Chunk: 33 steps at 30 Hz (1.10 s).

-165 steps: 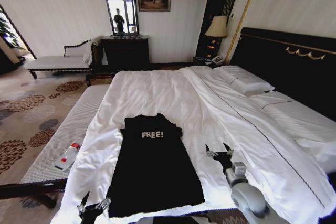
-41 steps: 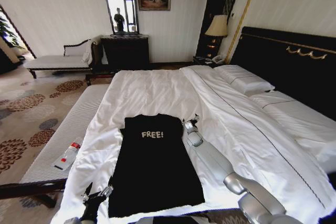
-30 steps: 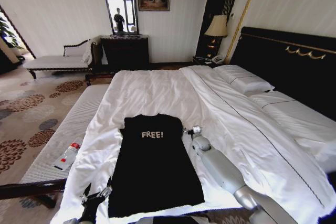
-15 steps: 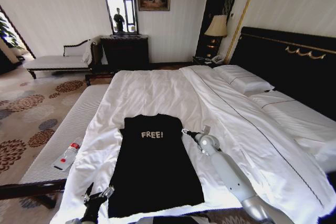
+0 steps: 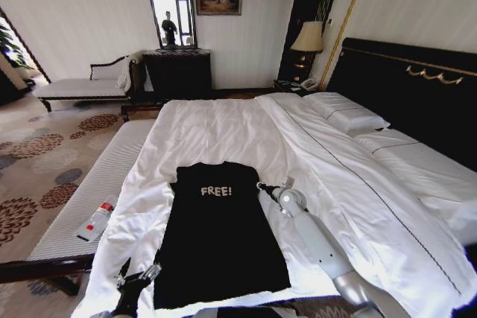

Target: Fold the clothes on the bed.

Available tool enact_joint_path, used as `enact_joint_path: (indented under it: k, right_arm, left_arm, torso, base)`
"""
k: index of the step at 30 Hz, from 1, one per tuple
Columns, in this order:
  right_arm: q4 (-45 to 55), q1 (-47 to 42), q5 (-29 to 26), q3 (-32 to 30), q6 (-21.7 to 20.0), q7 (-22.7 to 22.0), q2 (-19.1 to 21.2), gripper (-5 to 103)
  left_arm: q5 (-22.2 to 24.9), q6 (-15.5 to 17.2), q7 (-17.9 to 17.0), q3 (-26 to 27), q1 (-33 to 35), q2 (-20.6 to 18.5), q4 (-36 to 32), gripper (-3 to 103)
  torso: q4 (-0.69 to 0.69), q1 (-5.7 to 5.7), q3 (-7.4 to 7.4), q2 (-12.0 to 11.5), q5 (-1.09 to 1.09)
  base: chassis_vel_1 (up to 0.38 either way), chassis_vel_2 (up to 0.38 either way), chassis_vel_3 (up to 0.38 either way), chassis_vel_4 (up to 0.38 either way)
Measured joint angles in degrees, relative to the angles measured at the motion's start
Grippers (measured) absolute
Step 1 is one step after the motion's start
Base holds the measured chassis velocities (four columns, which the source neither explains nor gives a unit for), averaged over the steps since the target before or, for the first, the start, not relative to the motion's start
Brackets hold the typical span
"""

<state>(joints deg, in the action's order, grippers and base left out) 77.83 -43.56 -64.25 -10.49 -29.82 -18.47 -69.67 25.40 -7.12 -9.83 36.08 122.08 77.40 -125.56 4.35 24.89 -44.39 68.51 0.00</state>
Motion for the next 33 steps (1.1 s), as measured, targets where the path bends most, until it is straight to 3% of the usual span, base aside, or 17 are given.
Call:
enact_joint_path:
  k: [3, 11, 14, 28, 31, 33]
  right_arm:
    - [-1.3, 0.6, -0.1, 0.8, -0.3, 1.0, 0.0, 18]
    - [-3.4, 2.0, 1.3, 1.8, -0.4, 2.3, -0.7, 10]
    - [-3.7, 2.6, 1.2, 1.8, -0.4, 2.3, -0.7, 1]
    - [-3.4, 3.1, 0.4, 2.3, -0.3, 2.1, -0.2, 0]
    - [-3.3, 3.3, 1.0, 2.5, -0.2, 2.1, -0.1, 0]
    - [-3.1, 4.0, 4.3, 3.2, 1.0, 2.8, 0.8, 0]
  left_arm:
    - [-0.2, -0.2, 0.0, 0.1, 0.3, 0.1, -0.5, 100]
    - [0.0, -0.2, 0.0, 0.8, 0.5, 0.3, -1.0, 100]
    - [0.2, -0.4, 0.1, 1.0, 0.7, 0.3, -1.0, 100]
    - [0.7, -0.7, 0.2, 1.1, 0.7, 0.4, -0.8, 100]
    - [0.8, -1.0, 0.3, 1.2, 0.9, 0.4, -0.7, 100]
    - [0.9, -1.2, 0.5, 1.3, 1.1, 0.4, -0.5, 100]
  torso:
    - [0.0, 0.0, 0.0, 0.0, 0.0]
    - [-0.01, 0.0, 0.0, 0.0, 0.01]
    - [-0.01, 0.0, 0.0, 0.0, 0.0]
    - [0.0, 0.0, 0.0, 0.0, 0.01]
    - [-0.01, 0.0, 0.0, 0.0, 0.01]
    - [-0.01, 0.0, 0.0, 0.0, 0.0]
  base:
    - [0.0, 0.0, 0.0, 0.0]
    - [0.0, 0.0, 0.0, 0.0]
    - [0.0, 0.0, 0.0, 0.0]
    - [0.0, 0.0, 0.0, 0.0]
    - [0.0, 0.0, 0.0, 0.0]
    - [0.0, 0.0, 0.0, 0.0]
